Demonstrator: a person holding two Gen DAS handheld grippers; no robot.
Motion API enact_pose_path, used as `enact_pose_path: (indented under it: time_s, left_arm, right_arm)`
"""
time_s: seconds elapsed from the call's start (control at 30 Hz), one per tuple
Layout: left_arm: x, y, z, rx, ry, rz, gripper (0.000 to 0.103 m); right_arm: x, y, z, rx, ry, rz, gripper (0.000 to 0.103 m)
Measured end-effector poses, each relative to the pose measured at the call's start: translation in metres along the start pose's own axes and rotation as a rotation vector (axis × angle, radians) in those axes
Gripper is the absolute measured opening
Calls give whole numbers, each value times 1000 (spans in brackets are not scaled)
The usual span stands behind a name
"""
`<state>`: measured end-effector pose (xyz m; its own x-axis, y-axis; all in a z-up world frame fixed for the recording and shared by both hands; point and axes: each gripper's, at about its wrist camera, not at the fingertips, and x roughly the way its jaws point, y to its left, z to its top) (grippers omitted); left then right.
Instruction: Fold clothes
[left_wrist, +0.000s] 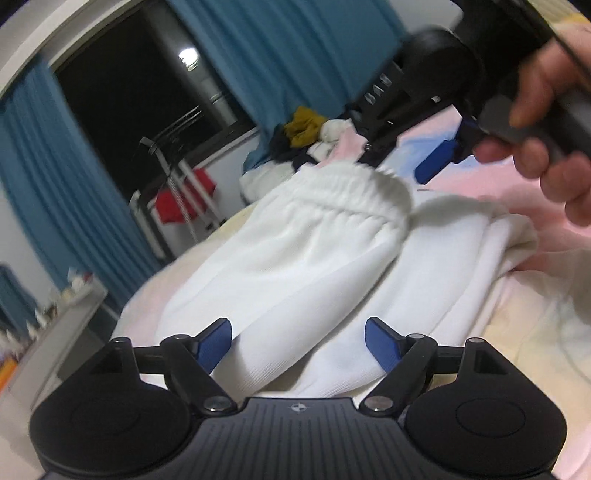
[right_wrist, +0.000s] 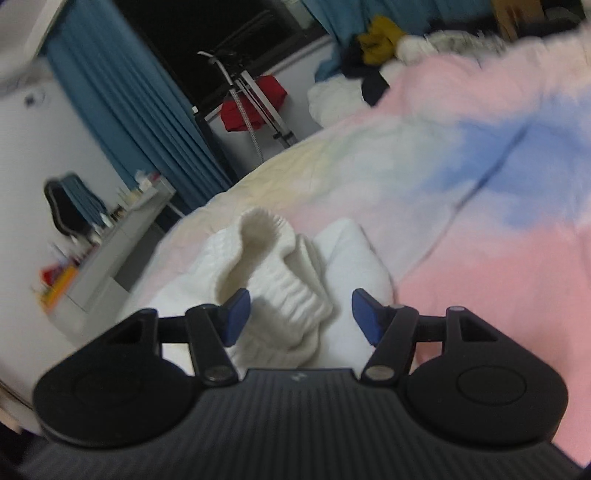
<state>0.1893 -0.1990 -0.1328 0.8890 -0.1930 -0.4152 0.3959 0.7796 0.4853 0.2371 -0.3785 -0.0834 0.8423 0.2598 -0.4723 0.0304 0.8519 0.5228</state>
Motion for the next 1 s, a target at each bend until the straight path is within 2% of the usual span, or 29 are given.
enact_pose_path:
  time_s: [0.13, 0.3, 0.4, 0.47, 0.5, 0.57, 0.63, 0.77, 0.87, 1.0]
  left_arm:
    - [-10, 20, -16, -19, 12, 4, 81]
    - [-19, 39, -31, -55, 20, -5, 72]
    - [-21, 42, -33, -81, 15, -17, 60]
    - [-22, 45, -32, -88, 3, -9, 43]
    - [-22, 47, -33, -106, 4, -13, 40]
    - [-19, 56, -34, -163, 21, -40, 25]
    - [-26, 60, -34, -184, 13, -53, 18]
    - [-36, 64, -37, -186, 1, -72, 14]
    - [-38, 73, -36, -206, 1, -92, 13]
    - [-36, 88, -34, -245, -8, -116, 13]
  right_arm:
    - [21, 0, 4, -26, -8, 29, 74]
    - [35, 1, 9, -33, -3, 35, 79]
    - [45, 7, 9, -73, 46, 82, 80]
    - [51, 10, 7, -73, 87, 128, 82]
    - [51, 12, 7, -79, 95, 134, 82]
    - [46, 17, 9, -105, 116, 160, 82]
    - [36, 19, 14, -96, 110, 198, 82]
    - [16, 19, 19, -50, 57, 230, 82]
    - [10, 17, 15, -27, 54, 222, 82]
    - [-4, 11, 12, 1, -10, 187, 84]
